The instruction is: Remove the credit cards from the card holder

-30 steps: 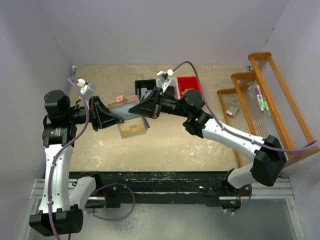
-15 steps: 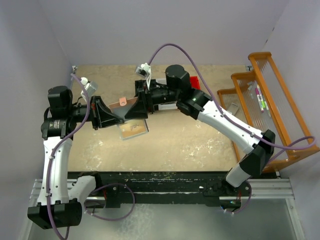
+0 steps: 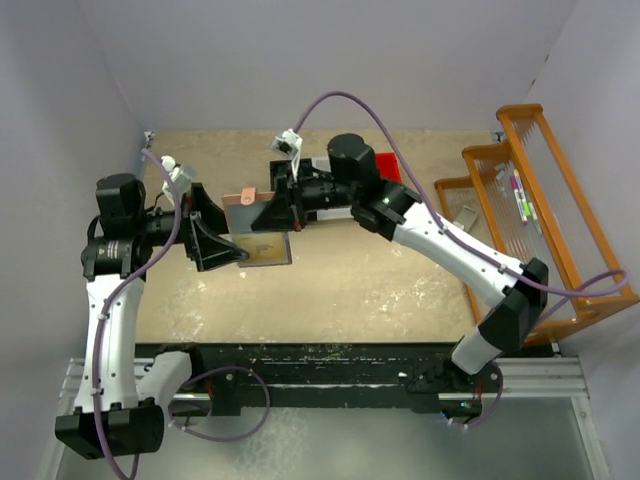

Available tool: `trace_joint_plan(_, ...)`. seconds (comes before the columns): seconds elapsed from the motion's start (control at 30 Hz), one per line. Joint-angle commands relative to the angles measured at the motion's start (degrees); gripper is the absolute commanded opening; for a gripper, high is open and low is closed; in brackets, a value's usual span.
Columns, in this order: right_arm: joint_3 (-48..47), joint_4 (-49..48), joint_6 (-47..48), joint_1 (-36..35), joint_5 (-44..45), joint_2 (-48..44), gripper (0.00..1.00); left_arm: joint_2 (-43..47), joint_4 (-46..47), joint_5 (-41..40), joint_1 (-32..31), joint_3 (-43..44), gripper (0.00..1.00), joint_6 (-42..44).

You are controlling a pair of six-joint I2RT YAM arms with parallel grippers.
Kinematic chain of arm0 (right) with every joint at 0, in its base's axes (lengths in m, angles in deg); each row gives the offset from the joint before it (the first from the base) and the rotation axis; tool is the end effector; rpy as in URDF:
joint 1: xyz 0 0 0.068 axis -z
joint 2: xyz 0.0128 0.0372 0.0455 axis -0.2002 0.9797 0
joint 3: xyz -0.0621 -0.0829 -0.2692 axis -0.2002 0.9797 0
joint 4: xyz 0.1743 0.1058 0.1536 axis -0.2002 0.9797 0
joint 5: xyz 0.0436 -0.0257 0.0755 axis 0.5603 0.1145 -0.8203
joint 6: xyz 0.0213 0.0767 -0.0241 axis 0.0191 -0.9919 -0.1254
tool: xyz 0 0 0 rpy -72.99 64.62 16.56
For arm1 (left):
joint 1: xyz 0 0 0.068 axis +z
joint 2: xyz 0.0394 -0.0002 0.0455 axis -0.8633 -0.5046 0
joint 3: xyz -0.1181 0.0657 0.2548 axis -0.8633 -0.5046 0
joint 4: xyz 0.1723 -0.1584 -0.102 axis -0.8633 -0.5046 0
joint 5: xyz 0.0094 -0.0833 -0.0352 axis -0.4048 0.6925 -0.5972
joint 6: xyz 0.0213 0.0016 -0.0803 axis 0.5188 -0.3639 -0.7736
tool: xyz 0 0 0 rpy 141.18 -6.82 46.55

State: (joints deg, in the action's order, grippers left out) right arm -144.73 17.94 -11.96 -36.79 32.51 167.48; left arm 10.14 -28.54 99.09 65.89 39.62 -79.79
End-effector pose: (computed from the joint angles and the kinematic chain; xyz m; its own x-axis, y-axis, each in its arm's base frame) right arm 0.2267 0.3317 0.4478 -0.4321 -0.0896 -0.8974 -0.9000 -0.0208 0.4354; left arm 0.1594 -0.0553 0.4052 -0.5070 -0.0524 -0.8604 0.8387 0.2002 -0.5064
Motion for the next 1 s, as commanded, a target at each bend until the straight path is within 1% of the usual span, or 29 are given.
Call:
trace_joint_plan(0.0,9.9,-28.9,-15.0,0.2,10.9,-11.2,0.0,4.8,24.7,-3.2,-0.3,-6.7,0.99,-23.1)
trace_joint_plan(0.07,16.3,-38.1,-20.5,0.2,15.9,-14.1,0.0,6.7,39.7,-4.2,-0.3,-11.8,0.99,-37.2)
trace_joint_plan(0.1,18.9,-42.2,-22.2,0.2,18.7,-15.0,0.0,7.5,48.8,-5.0,-0.3,-14.0,0.99,-43.7)
trace_joint_plan(0.13,20.8,-46.5,-24.3,0.2,21.2,-15.5,0.0,8.0,54.1,-5.8,-0.3,-16.5,0.99,-49.1)
trace_joint_plan(0.27,26.9,-60.0,-32.1,-0.2,26.4,-15.6,0.0,8.3,70.3,-8.3,-0.3,-20.7,0.99,-65.7)
trace_joint_plan(0.37,28.9,-64.2,-34.0,-1.4,30.6,-14.9,0.0,8.0,81.1,-10.0,-0.3,-22.3,0.99,-76.2)
trace_joint_plan(0.4,29.0,-64.6,-33.9,-2.0,31.6,-14.6,0.0,7.9,82.0,-10.6,-0.3,-21.9,0.99,-77.8)
trace_joint_plan(0.53,30.0,-67.1,-33.5,-4.5,36.4,-13.6,0.0,8.3,82.7,-11.8,-0.3,-20.3,0.99,-79.8)
trace_joint_plan(0.67,30.8,-68.6,-32.1,-7.2,40.8,-12.6,0.0,8.7,82.4,-12.1,-0.3,-20.4,0.99,-80.2)
trace_joint_plan(0.77,32.1,-70.9,-33.0,-8.1,42.7,-11.8,0.0,9.4,82.3,-12.0,-0.3,-20.7,0.99,-80.2)
trace_joint_plan(0.8,32.6,-71.7,-33.4,-8.3,43.2,-11.7,0.0,9.5,82.3,-11.9,-0.3,-20.8,0.97,-80.2)
trace_joint_plan(0.87,34.1,-73.6,-33.4,-9.0,45.4,-12.0,0.0,9.4,81.8,-12.0,-0.3,-21.0,0.9,-79.8)
trace_joint_plan(0.97,36.3,-74.8,-32.9,-10.0,47.9,-12.5,0.0,9.7,80.3,-12.8,-0.3,-21.4,0.7,-79.2)
